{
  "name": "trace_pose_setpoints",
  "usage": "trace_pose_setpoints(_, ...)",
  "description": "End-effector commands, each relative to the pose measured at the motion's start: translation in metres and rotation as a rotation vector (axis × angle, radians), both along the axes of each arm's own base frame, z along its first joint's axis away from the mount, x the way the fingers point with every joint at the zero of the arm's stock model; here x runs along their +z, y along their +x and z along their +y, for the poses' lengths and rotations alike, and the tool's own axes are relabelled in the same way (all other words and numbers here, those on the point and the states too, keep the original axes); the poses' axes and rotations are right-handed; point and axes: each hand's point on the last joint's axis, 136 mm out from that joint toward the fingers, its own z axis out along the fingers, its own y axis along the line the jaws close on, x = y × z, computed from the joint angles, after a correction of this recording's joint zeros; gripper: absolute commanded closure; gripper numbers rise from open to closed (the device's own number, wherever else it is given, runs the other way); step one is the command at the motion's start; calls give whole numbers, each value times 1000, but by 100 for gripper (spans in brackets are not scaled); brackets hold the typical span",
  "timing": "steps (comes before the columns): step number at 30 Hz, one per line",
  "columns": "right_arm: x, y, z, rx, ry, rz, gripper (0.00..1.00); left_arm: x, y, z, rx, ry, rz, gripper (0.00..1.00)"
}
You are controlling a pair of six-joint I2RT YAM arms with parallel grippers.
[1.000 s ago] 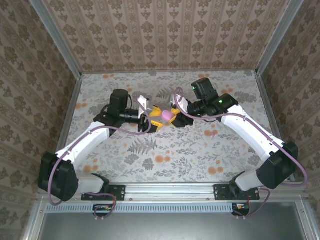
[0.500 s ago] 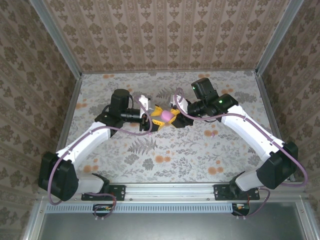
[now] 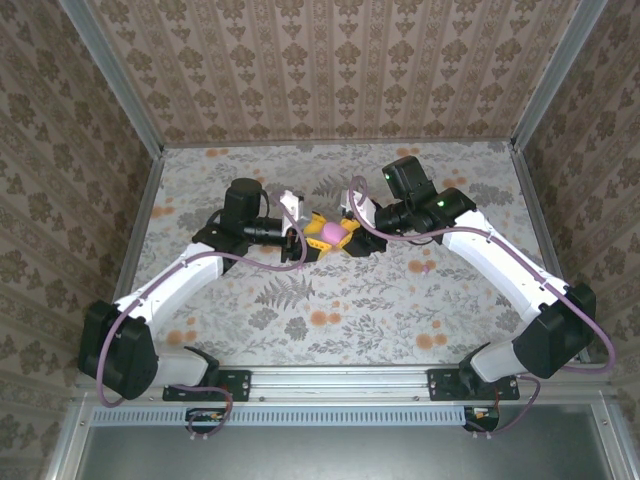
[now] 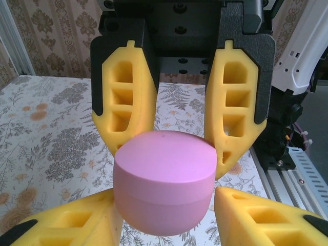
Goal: Insert the wireless bluetooth earbuds into the charging case
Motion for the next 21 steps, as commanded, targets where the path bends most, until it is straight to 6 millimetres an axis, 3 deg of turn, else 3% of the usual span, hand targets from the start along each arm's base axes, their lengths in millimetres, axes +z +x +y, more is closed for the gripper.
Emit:
trace_pose_setpoints(1, 6, -6, 3, 35, 24, -19, 63, 12, -6, -5, -40, -24, -10, 50)
trace_pose_setpoints(21, 1, -2, 1, 17, 1, -37, 63, 10, -3, -8, -31, -13, -3, 48)
